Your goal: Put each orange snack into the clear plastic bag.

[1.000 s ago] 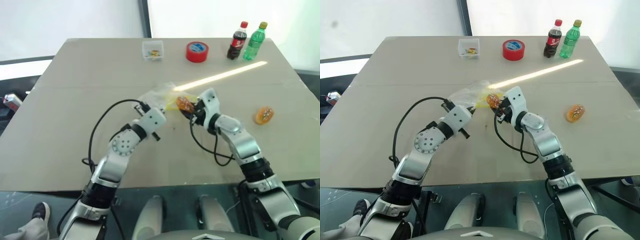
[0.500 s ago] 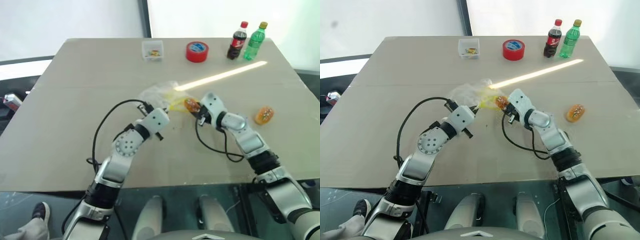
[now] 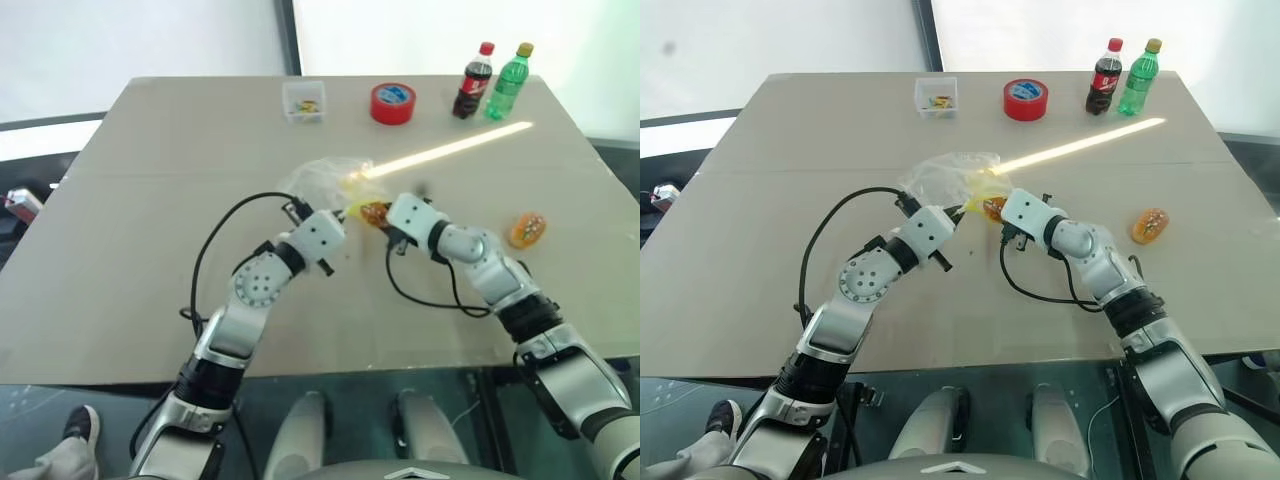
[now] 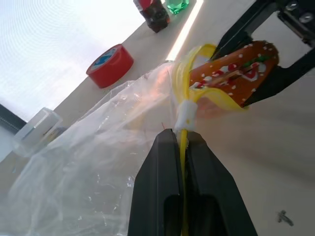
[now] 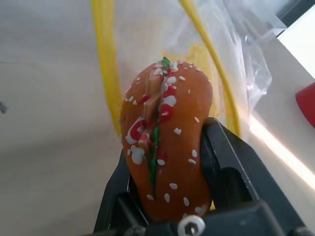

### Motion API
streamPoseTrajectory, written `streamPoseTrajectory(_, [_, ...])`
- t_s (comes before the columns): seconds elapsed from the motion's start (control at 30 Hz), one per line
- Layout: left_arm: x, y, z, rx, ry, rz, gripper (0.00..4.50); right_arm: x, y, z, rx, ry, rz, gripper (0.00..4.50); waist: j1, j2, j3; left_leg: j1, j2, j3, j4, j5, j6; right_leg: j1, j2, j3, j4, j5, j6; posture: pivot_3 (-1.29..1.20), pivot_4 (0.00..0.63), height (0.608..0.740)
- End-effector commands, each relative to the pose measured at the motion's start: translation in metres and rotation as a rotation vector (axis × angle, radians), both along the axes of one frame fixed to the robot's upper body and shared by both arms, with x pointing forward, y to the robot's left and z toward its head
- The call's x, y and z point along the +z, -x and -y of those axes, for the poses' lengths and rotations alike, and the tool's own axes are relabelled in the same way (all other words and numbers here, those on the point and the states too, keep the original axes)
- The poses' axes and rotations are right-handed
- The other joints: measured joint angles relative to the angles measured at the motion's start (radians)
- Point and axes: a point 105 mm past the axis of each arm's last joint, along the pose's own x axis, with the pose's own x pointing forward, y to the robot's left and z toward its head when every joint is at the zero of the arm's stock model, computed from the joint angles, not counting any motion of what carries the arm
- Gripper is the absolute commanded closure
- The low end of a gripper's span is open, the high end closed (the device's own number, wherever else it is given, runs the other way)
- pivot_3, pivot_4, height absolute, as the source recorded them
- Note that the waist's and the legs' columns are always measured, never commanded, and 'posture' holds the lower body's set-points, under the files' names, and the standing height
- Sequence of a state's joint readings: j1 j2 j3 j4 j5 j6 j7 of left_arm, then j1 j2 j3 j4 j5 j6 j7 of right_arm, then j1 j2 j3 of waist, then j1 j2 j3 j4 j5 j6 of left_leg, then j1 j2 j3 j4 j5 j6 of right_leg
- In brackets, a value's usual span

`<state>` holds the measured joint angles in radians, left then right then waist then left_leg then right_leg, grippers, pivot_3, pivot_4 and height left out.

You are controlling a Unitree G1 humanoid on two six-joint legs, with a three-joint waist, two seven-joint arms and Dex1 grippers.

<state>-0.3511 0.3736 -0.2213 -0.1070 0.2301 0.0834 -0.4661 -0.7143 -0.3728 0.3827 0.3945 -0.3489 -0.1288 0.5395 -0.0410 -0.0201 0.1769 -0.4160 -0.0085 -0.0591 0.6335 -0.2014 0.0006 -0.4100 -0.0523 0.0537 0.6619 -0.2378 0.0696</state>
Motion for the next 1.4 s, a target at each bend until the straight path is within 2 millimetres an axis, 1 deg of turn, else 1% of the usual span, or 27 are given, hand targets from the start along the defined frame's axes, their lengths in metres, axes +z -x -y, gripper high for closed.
streamPoseTrajectory(0.03, [0.001,0.008,0.011,-0.084,-0.006,0.001,4.50,0.027,-0.004,-0.004,0.001,-0.112,0.019,3.11,0.000,0.000,0.000,0.000,0.000,0.000,0.000,0.000,0.000,0.000,0.000,0.000,0.000,0.000,0.000,0.00,0.150,0.740])
streamPoseTrajectory(0.2, [-0.006,0.015,0.016,-0.124,-0.012,-0.026,4.50,0.031,-0.006,-0.004,-0.060,-0.383,-0.208,3.11,0.000,0.000,0.000,0.000,0.000,0.000,0.000,0.000,0.000,0.000,0.000,0.000,0.000,0.000,0.000,0.00,0.150,0.740])
streamPoseTrajectory(0.33, [-0.004,0.014,0.014,-0.115,-0.005,-0.022,4.50,0.024,-0.002,-0.005,-0.067,-0.438,-0.340,3.11,0.002,0.000,0.000,0.000,0.000,0.000,0.000,0.000,0.000,0.000,0.000,0.000,0.000,0.000,0.000,0.00,0.150,0.740])
streamPoseTrajectory(0.43, [-0.003,0.013,0.013,-0.109,0.007,-0.023,4.50,0.025,-0.002,-0.006,-0.103,-0.508,-0.407,3.11,0.002,0.000,0.000,0.000,0.000,0.000,0.000,0.000,0.000,0.000,0.000,0.000,0.000,0.000,0.000,0.00,0.150,0.740])
streamPoseTrajectory(0.47, [-0.003,0.013,0.012,-0.108,0.006,-0.023,4.50,0.026,-0.002,-0.006,-0.112,-0.521,-0.419,2.51,0.001,0.000,0.000,0.000,0.000,-0.001,0.000,0.000,0.000,0.000,0.000,0.000,0.000,0.000,0.000,0.00,0.150,0.740])
streamPoseTrajectory(0.5, [-0.003,0.013,0.012,-0.100,0.009,-0.025,4.50,0.027,-0.002,-0.007,-0.110,-0.520,-0.419,2.26,0.001,0.000,0.000,0.000,0.000,0.000,0.000,0.000,0.000,0.000,0.000,0.000,0.000,0.000,0.000,0.00,0.150,0.740])
streamPoseTrajectory(0.63, [-0.004,0.006,0.005,-0.044,0.006,-0.028,4.50,0.027,0.006,-0.007,-0.082,-0.500,-0.440,0.27,0.001,0.000,0.000,0.000,0.000,0.000,0.000,0.000,0.000,0.000,0.000,0.000,0.000,0.000,0.000,0.00,0.150,0.740])
streamPoseTrajectory(0.67, [-0.004,0.005,0.003,-0.031,0.010,-0.029,4.50,0.026,0.008,-0.006,-0.077,-0.501,-0.451,0.05,0.001,0.000,0.000,0.000,0.000,-0.001,0.000,0.000,0.000,0.000,0.000,0.000,0.000,0.000,0.000,0.00,0.150,0.740])
streamPoseTrajectory(0.83, [-0.004,0.001,-0.001,0.008,0.034,-0.038,4.50,0.028,0.021,0.006,-0.038,-0.538,-0.532,0.05,0.002,0.000,0.000,0.000,0.000,0.000,0.000,0.000,0.000,0.000,0.000,0.000,0.000,0.000,0.000,0.00,0.150,0.740])
streamPoseTrajectory(0.97, [-0.003,-0.002,-0.004,0.035,0.051,-0.037,4.50,0.032,0.047,0.015,0.069,-0.529,-0.613,0.05,0.003,0.000,0.000,0.000,0.000,-0.001,0.000,0.000,0.000,0.000,0.000,-0.001,0.000,0.000,0.000,0.00,0.150,0.740])
streamPoseTrajectory(1.07, [-0.002,-0.004,-0.004,0.043,0.055,-0.037,4.50,0.033,0.059,0.032,0.068,-0.506,-0.618,0.05,0.004,0.000,0.000,0.000,0.000,-0.001,0.000,0.000,0.000,0.000,0.000,-0.001,0.000,0.000,0.000,0.00,0.150,0.740])
streamPoseTrajectory(1.2, [-0.004,-0.004,-0.004,0.046,0.060,-0.038,4.50,0.037,0.060,0.066,-0.053,-0.525,-0.552,0.05,0.005,0.000,0.000,0.000,0.000,-0.001,0.000,0.000,0.000,0.000,0.000,-0.001,0.000,0.000,0.000,0.00,0.150,0.740])
streamPoseTrajectory(1.23, [-0.004,-0.003,-0.003,0.046,0.062,-0.039,4.50,0.036,0.055,0.084,-0.151,-0.538,-0.511,0.05,0.006,0.000,0.000,0.000,0.000,-0.001,0.000,0.000,0.000,0.000,0.000,-0.001,0.000,0.000,0.000,0.00,0.150,0.740])
streamPoseTrajectory(1.3, [-0.005,-0.003,-0.003,0.046,0.064,-0.040,4.50,0.033,0.050,0.107,-0.285,-0.551,-0.452,0.05,0.007,0.000,0.000,0.000,0.000,-0.001,0.000,0.000,0.000,0.000,0.000,-0.001,0.000,0.000,0.000,0.00,0.150,0.740])
streamPoseTrajectory(1.33, [-0.005,-0.003,-0.002,0.046,0.065,-0.041,4.50,0.029,0.045,0.127,-0.415,-0.568,-0.414,0.05,0.007,0.000,0.000,0.000,0.000,0.000,0.000,0.000,0.000,0.000,0.000,0.000,0.000,0.000,0.000,0.00,0.150,0.740])
streamPoseTrajectory(1.4, [-0.007,-0.003,-0.002,0.045,0.064,-0.043,4.50,0.024,0.041,0.155,-0.601,-0.598,-0.352,0.05,0.007,0.000,0.000,0.000,0.000,0.000,0.000,0.000,0.000,0.000,0.000,0.000,0.000,0.000,0.000,0.00,0.150,0.740])
